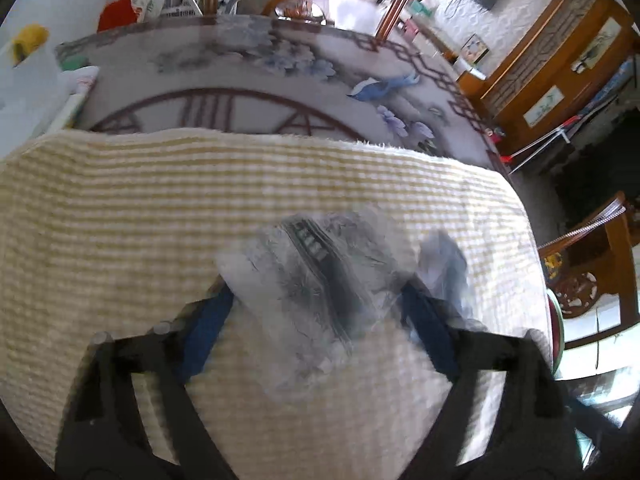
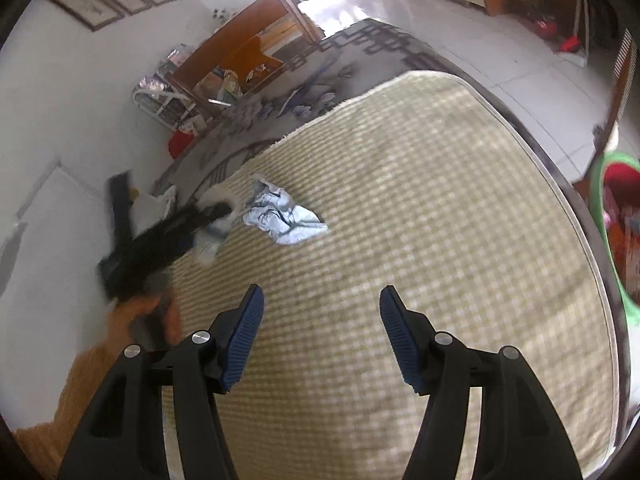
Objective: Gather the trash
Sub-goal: 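Grasp the printed paper cup with left while right grasps crumpled tissue, then carry the paper cup and crumpled tissue over the red bucket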
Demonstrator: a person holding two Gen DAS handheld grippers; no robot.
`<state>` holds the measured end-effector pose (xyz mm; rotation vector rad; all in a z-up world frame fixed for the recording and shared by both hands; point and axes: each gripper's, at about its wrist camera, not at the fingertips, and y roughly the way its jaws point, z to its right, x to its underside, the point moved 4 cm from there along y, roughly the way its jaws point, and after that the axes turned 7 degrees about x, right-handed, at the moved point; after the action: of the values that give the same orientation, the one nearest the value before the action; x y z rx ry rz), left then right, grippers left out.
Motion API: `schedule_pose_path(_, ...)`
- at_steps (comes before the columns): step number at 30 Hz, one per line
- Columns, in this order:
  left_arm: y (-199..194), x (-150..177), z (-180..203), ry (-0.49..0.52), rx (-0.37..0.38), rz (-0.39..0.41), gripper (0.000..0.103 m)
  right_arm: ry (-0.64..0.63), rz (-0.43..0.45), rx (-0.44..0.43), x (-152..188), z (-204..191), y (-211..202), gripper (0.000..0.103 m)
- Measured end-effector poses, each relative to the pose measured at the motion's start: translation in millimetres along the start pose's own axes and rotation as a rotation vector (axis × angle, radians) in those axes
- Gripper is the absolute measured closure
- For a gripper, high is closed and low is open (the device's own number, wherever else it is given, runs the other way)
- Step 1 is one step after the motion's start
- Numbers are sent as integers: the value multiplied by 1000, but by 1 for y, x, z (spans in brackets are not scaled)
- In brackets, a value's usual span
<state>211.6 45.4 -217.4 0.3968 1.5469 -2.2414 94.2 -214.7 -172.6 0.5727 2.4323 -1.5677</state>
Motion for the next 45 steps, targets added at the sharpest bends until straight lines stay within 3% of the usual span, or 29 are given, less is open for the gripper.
schedule_pose_path(5, -34, 42, -11, -21, 12, 18, 32, -132, -6, 54, -33, -29, 46, 44)
schedule_pose_path(10, -51, 75, -9, -24, 8, 19, 32, -211, -31, 53, -57, -58, 89, 43)
schedule_pose_path(17, -61, 90, -3, 7, -18, 32, 32, -320, -64, 101, -60, -91, 133, 41)
schedule_pose_path(19, -64, 90, -3, 7, -19, 39, 32, -345, -75, 124, -56, -93, 138, 64)
schedule_pose_path(20, -66, 90, -3, 8, -20, 43, 32, -352, -72, 138, -55, -94, 138, 66)
schedule_pose_path(22, -69, 90, -3, 7, -22, 50, 32, -346, -67, 127, -54, -93, 133, 71)
schedule_pose_path(34, -86, 89, 15, 32, 3, 91, 32, -284, -8, 0, -3, -74, 44, 72)
schedule_pose_path(45, -97, 95, 61, 104, 60, 116, 31, -170, 93, 42, 26, -22, -19, 71)
